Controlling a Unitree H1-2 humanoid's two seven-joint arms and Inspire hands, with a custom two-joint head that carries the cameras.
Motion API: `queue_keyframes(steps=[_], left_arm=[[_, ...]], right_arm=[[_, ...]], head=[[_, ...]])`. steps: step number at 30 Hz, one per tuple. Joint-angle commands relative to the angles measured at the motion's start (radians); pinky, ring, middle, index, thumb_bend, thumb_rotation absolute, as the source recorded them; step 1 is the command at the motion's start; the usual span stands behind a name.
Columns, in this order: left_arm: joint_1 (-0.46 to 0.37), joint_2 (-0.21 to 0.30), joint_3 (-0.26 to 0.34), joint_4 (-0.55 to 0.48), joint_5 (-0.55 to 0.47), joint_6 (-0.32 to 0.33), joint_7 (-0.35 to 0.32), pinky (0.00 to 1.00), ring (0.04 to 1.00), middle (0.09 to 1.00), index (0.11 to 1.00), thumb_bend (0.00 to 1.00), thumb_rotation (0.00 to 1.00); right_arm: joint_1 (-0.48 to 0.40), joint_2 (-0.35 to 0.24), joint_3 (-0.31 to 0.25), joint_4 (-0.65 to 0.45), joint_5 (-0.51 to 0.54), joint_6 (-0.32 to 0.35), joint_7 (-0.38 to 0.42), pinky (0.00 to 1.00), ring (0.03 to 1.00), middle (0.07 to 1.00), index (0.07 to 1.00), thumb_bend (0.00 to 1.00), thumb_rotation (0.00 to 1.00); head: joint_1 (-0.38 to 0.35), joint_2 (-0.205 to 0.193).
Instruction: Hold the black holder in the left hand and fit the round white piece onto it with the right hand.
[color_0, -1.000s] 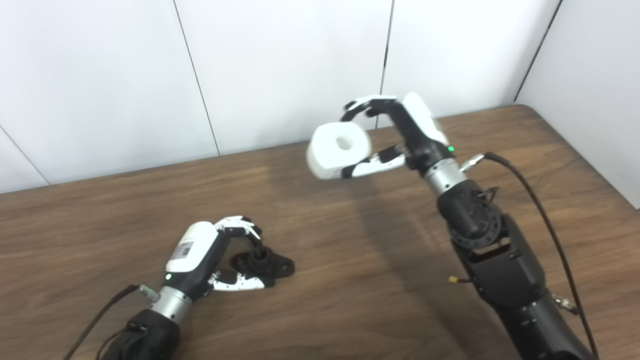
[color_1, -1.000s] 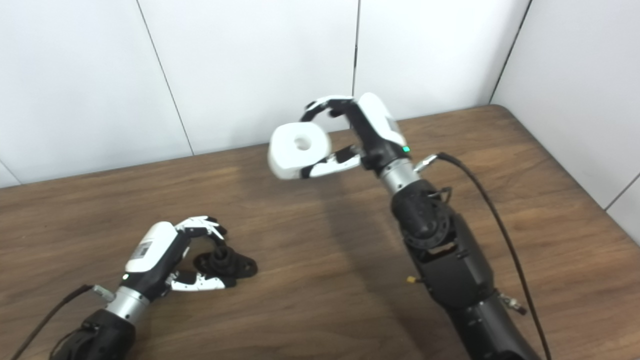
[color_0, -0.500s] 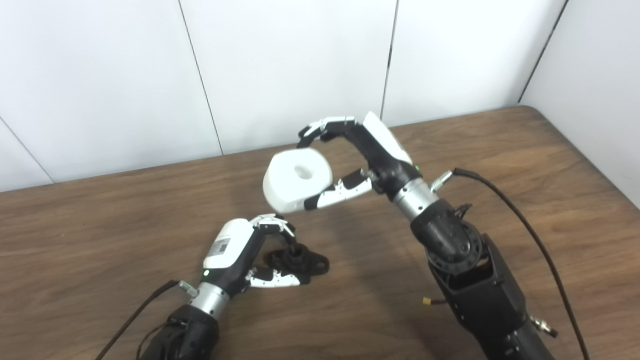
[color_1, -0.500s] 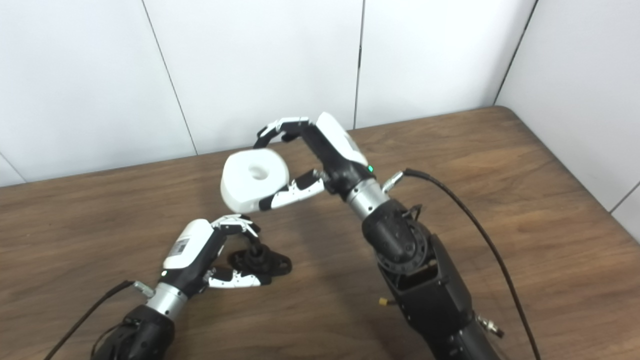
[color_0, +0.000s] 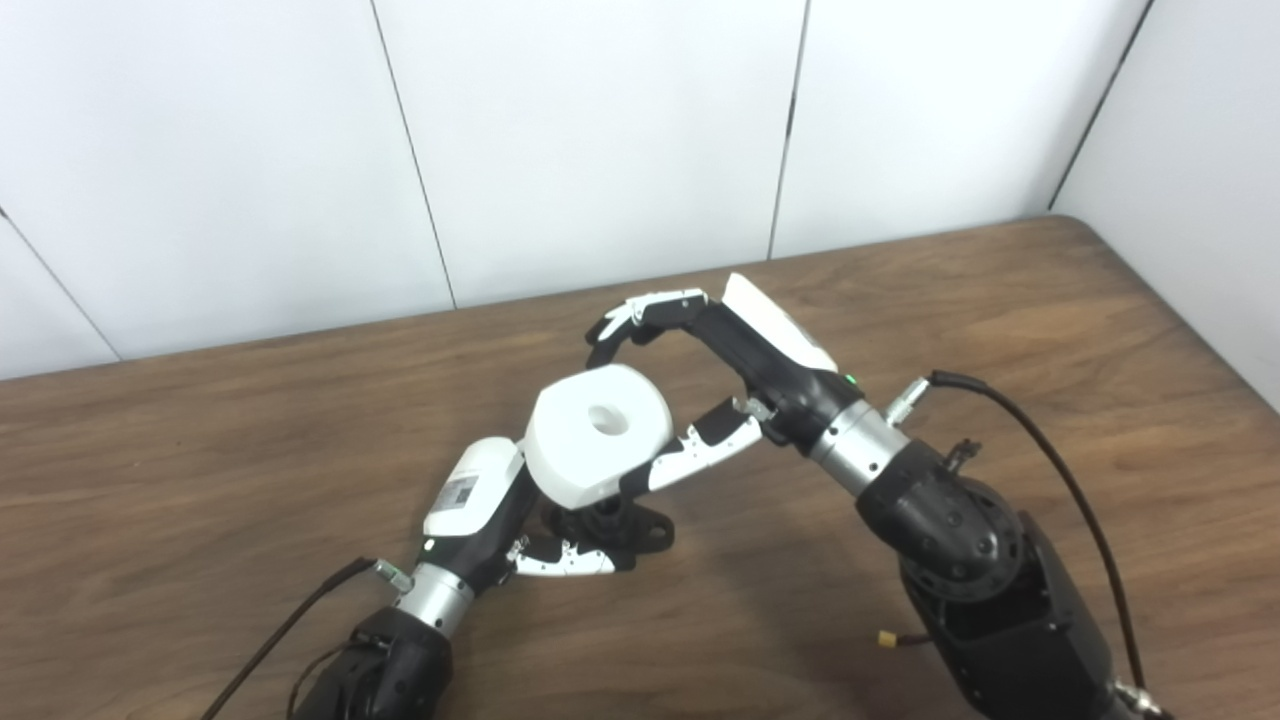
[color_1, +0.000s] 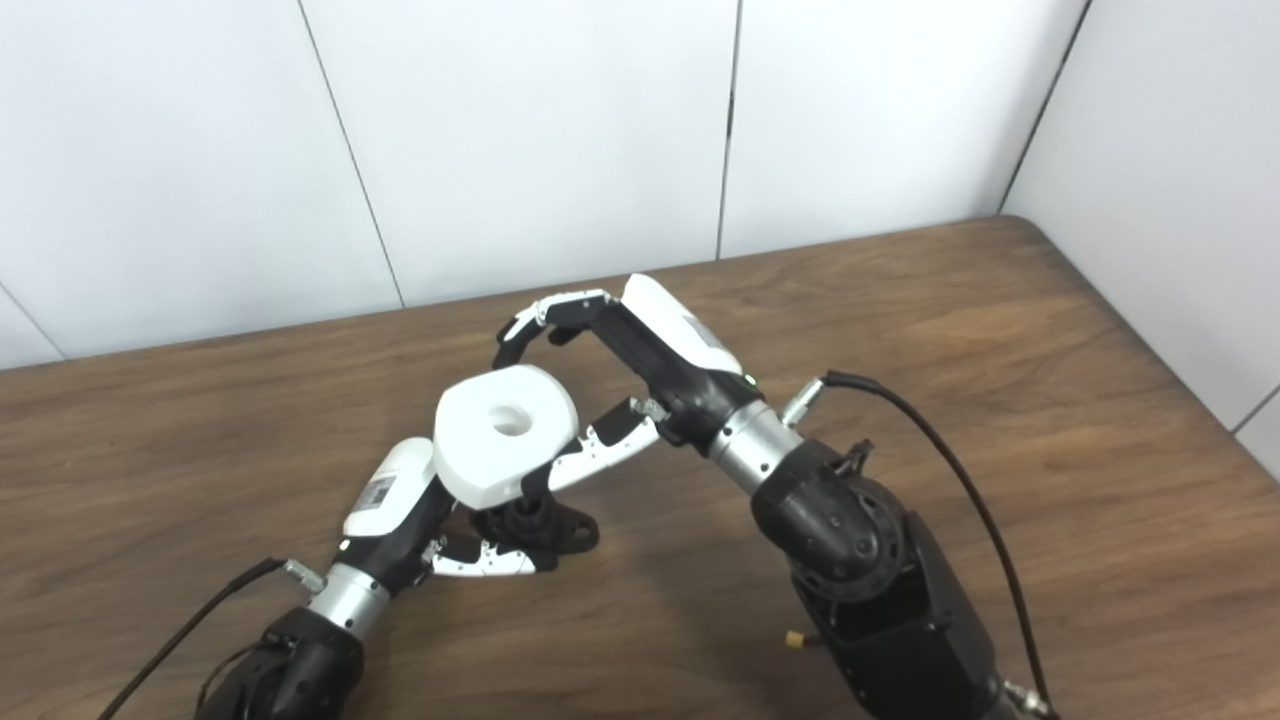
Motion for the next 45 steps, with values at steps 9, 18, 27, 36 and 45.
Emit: queue_keyframes(steps=[9, 18, 27, 36, 45], left_arm=[[0.016, 0.01, -0.008, -0.003, 0.007, 0.007, -0.011, 0.96, 0.824, 0.717, 0.483, 0.52, 0.05], [0.019, 0.007, -0.012, -0.019, 0.005, 0.003, -0.011, 0.95, 0.82, 0.714, 0.483, 0.52, 0.05], [0.03, 0.006, -0.009, -0.054, -0.001, 0.02, -0.026, 0.96, 0.826, 0.715, 0.483, 0.52, 0.05], [0.033, 0.008, -0.004, -0.084, -0.002, 0.031, -0.043, 0.96, 0.826, 0.715, 0.483, 0.52, 0.05], [0.046, 0.005, -0.006, -0.118, -0.005, 0.038, -0.051, 0.95, 0.828, 0.715, 0.483, 0.52, 0.05]], right_arm=[[-0.036, -0.069, -0.034, -0.099, 0.016, 0.043, 0.062, 0.68, 0.778, 0.702, 0.482, 0.52, 0.13], [-0.028, -0.081, -0.043, -0.099, 0.028, 0.04, 0.076, 0.69, 0.782, 0.706, 0.483, 0.52, 0.13], [-0.003, -0.072, -0.028, -0.055, 0.006, 0.01, 0.054, 0.69, 0.789, 0.712, 0.483, 0.52, 0.13], [0.014, -0.059, -0.02, 0.018, 0.004, -0.073, 0.017, 0.67, 0.78, 0.707, 0.483, 0.52, 0.13], [0.032, -0.049, -0.018, 0.058, -0.001, -0.116, -0.003, 0.67, 0.782, 0.707, 0.483, 0.52, 0.14]], head=[[-0.007, 0.003], [-0.02, -0.001], [-0.01, -0.004], [-0.006, -0.005], [0.001, -0.011]])
